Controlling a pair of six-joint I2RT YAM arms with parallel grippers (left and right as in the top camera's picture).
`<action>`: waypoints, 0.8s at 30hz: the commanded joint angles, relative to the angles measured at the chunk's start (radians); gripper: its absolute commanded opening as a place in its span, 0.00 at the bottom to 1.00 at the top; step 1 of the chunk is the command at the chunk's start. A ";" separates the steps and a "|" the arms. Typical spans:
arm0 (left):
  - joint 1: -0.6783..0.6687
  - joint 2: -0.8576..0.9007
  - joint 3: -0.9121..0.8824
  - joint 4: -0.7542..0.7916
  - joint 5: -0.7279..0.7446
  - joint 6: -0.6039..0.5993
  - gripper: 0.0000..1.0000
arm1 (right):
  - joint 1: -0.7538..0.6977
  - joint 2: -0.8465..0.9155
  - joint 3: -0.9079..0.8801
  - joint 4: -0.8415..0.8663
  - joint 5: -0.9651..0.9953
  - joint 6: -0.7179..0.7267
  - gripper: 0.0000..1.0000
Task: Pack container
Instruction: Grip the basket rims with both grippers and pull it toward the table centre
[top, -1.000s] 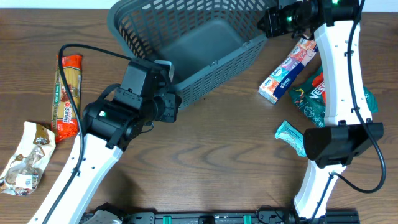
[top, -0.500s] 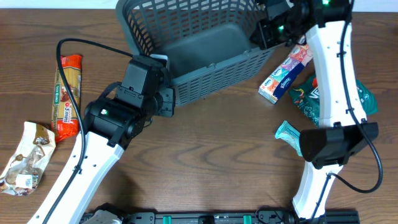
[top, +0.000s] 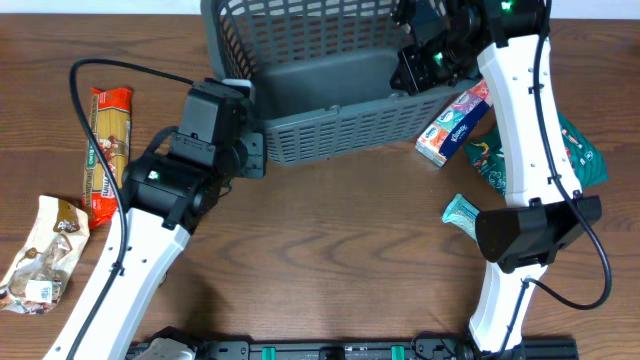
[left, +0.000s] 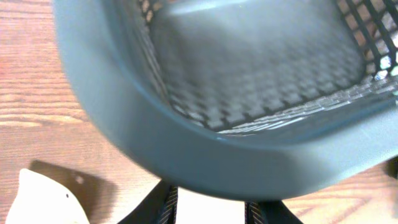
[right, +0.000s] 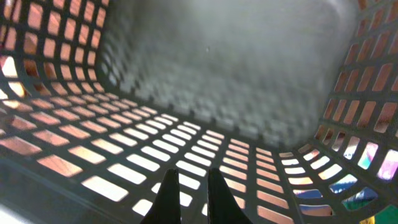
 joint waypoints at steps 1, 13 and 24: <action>0.027 0.003 0.029 0.017 -0.018 0.024 0.26 | 0.005 0.019 0.005 -0.026 0.025 -0.017 0.01; 0.068 0.003 0.029 0.050 -0.017 0.043 0.26 | 0.005 0.019 0.005 -0.062 0.024 -0.017 0.01; 0.068 -0.006 0.029 0.019 -0.087 0.052 0.43 | -0.013 -0.008 0.008 0.124 0.030 -0.011 0.29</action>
